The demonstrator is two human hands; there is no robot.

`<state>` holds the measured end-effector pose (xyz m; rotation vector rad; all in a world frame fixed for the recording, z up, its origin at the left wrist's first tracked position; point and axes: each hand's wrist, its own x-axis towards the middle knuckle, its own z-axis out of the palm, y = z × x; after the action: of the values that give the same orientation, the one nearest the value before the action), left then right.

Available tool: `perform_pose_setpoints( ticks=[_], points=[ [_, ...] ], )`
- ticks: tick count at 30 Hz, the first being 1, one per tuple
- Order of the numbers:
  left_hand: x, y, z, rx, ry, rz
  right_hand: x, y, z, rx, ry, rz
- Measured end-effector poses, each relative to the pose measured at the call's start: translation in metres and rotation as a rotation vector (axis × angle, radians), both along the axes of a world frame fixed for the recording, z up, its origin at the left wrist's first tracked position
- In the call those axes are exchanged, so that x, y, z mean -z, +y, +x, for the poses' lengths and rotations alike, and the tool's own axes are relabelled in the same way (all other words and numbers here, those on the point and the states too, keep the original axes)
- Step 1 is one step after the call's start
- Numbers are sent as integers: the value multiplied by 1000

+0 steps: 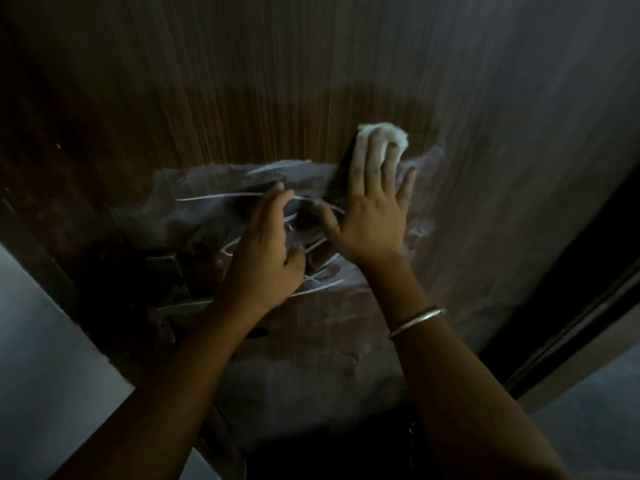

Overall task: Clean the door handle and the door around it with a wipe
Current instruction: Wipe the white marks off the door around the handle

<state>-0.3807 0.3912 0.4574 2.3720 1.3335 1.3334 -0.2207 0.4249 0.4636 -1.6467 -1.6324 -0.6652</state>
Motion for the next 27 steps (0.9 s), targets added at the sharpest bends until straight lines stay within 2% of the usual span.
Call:
perform_pose_setpoints(
  ticks=[2,6,7,10,13,15,18,19,21,24,25,27],
  points=[
    [0,1,6,21,35,32,19,-10,14,24,-26,-61],
    [5,0,8,47,73,56,-1,-2,44,122,258,36],
    [6,0,8,53,75,57,-9,2,45,140,272,70],
    [7,-1,14,86,71,22,-8,6,32,71,71,53],
    [7,-1,19,97,81,22,32,-11,23,-6,-74,-87],
    [8,-1,18,86,78,27,49,-21,35,37,11,-129],
    [11,-2,11,59,85,18,33,-14,51,109,267,-52],
    [12,-3,10,53,82,11,23,-9,52,106,279,-9],
    [11,-4,12,49,81,13,16,-2,43,45,187,16],
    [9,-8,21,67,93,22,46,-11,27,-25,29,-79],
    [8,-9,23,74,99,27,61,-18,28,-18,12,-126],
    [7,-10,21,72,105,38,76,-24,32,23,104,-172]
  ],
)
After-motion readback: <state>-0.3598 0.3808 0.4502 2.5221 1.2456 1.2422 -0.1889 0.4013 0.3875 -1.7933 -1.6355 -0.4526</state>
